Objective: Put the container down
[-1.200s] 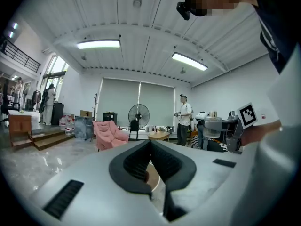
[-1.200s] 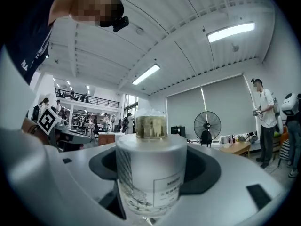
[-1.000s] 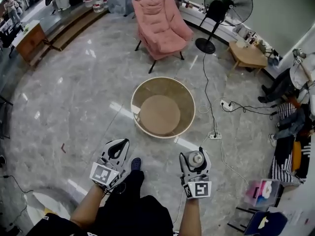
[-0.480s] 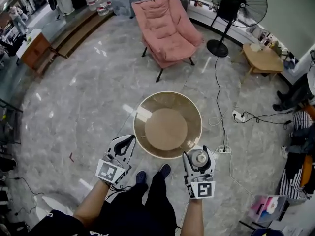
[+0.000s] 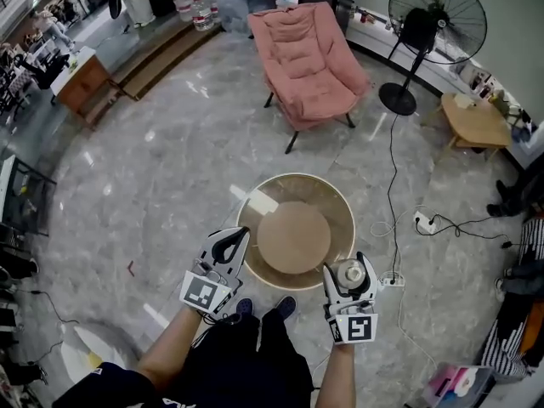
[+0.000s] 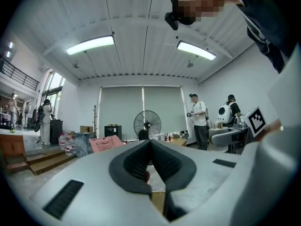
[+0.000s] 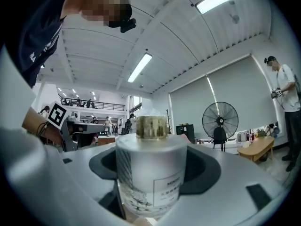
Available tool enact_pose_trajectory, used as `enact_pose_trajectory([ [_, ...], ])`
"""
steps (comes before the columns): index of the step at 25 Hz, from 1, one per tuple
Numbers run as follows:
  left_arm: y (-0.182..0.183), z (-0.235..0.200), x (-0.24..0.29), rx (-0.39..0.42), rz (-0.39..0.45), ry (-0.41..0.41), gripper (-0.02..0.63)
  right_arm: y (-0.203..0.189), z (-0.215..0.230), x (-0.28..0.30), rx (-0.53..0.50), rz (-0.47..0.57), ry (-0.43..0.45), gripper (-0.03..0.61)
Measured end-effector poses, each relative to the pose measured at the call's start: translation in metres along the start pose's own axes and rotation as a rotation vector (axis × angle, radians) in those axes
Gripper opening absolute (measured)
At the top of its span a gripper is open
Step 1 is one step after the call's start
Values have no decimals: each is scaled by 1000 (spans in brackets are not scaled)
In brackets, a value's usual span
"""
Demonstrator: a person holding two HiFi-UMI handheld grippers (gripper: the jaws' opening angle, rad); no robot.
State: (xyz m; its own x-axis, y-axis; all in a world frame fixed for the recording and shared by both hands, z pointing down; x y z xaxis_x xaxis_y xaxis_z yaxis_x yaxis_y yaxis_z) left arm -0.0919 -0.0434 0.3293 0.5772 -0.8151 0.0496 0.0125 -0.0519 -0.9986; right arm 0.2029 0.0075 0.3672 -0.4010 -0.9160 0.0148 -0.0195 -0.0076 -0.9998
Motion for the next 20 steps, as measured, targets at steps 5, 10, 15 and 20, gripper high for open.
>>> enact_pose_trajectory([
  [5, 4, -3, 19, 5, -8, -2, 26, 10, 9, 16, -2, 1, 25, 350],
  [10, 1, -18, 27, -23, 1, -7, 26, 14, 2, 32, -18, -13, 37, 350],
  [15, 1, -25, 38, -44, 2, -17, 26, 22, 5, 44, -26, -19, 37, 350],
  [20, -2, -35, 42, -39, 10, -29, 26, 22, 0, 55, -35, -24, 39, 350],
])
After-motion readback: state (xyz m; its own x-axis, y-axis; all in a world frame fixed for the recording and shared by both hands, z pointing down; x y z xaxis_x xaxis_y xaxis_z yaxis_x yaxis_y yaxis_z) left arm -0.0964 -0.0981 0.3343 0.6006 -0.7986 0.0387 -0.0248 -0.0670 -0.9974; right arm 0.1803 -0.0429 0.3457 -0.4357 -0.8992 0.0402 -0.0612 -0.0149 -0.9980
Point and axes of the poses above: the fingertips, and each gripper's own axes: x forward along the fingers, z to its right, y out of its top, the point moved 9 cm from there along -x, backward along the fingers, and after that the axes turned 5 degrees about -x, right-handed, at the moved point
